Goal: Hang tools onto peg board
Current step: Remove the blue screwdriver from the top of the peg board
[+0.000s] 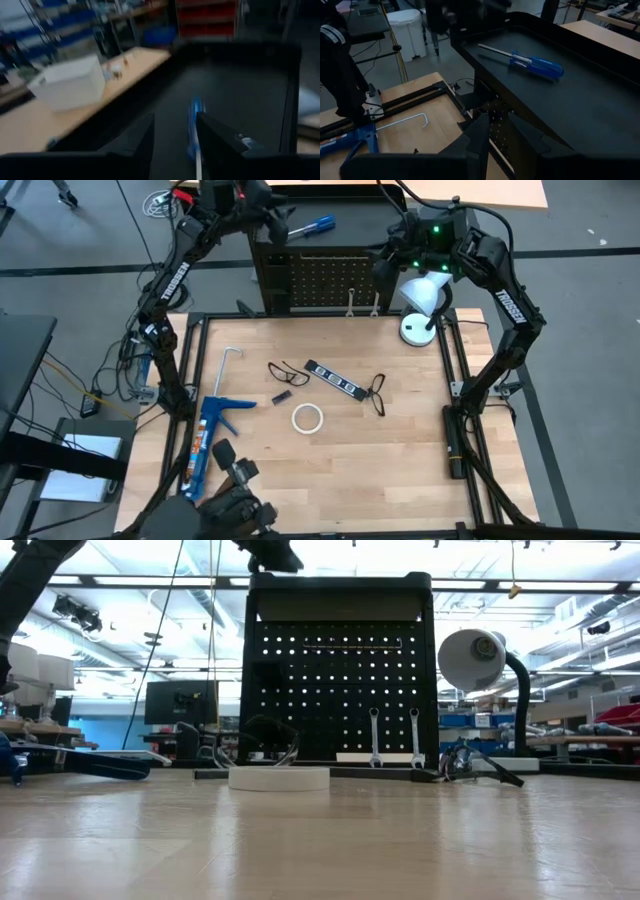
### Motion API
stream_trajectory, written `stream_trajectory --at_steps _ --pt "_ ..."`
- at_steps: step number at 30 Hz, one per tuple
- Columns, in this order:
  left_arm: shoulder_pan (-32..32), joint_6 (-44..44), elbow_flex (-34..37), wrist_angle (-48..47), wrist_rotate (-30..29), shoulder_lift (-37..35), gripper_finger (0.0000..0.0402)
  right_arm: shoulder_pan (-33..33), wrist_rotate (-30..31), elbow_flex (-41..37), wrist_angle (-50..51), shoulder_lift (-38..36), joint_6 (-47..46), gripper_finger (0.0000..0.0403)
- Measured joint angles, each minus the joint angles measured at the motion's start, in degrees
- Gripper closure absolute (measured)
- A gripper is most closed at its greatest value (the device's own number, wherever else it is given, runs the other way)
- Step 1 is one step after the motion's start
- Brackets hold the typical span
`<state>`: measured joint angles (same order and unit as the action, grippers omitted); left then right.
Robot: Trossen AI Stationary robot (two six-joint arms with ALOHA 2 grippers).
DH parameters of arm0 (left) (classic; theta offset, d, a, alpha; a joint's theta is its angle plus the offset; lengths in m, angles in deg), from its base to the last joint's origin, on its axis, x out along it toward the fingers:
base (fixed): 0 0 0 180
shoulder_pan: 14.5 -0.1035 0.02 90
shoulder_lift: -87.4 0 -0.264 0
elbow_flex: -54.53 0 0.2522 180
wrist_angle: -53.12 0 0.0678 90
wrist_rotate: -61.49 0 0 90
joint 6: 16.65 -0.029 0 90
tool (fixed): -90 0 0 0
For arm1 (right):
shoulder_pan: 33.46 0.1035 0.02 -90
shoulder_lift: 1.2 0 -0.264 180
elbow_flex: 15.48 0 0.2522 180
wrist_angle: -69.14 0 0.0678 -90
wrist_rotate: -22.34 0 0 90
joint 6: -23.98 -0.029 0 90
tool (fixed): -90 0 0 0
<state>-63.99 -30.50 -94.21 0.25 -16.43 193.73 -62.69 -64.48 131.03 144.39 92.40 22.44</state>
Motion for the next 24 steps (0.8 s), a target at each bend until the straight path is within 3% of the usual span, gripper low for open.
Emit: stream_trajectory --at_steps 9,24 --pt "-0.02 1.26 -0.06 9.66 4.78 2.24 0.0250 0.00 0.00 0.00 -0.33 0.02 0.02 0.0332" --pt "-0.55 3.58 0.00 11.78 6.89 7.62 0.0250 0.00 -0.12 0.00 -2.29 0.04 -1.29 0.0334"
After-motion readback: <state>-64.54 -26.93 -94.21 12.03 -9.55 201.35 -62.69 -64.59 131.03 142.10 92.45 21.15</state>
